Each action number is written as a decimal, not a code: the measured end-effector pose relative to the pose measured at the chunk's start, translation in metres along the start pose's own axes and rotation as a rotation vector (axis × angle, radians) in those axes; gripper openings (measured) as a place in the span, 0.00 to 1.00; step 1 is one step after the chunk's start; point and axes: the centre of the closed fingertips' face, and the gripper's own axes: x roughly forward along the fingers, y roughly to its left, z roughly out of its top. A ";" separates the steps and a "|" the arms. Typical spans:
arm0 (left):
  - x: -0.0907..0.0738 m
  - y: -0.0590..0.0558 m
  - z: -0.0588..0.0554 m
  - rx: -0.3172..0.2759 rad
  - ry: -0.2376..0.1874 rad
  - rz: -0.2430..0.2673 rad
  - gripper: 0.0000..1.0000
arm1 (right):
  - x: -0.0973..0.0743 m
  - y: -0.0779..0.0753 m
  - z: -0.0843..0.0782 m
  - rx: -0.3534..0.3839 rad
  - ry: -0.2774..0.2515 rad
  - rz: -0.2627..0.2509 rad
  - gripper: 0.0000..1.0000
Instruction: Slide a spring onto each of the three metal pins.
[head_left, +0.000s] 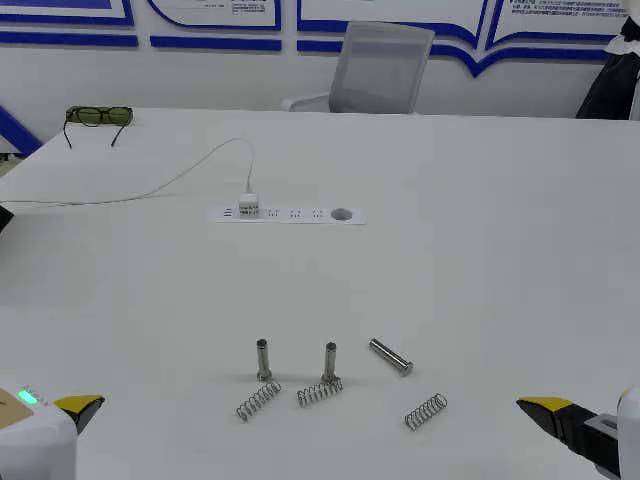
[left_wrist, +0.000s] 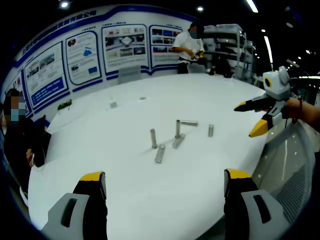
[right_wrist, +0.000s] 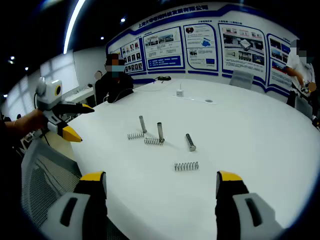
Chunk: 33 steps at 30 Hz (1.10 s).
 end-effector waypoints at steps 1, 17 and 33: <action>0.000 0.000 0.000 0.000 0.000 0.000 1.00 | 0.000 0.000 0.000 0.000 0.000 0.000 0.92; 0.000 -0.001 0.001 0.006 0.002 -0.002 0.98 | 0.000 0.000 -0.001 0.004 0.002 0.000 0.91; 0.000 -0.003 0.003 0.003 -0.005 -0.007 0.98 | 0.013 -0.011 0.016 -0.011 -0.001 -0.007 0.88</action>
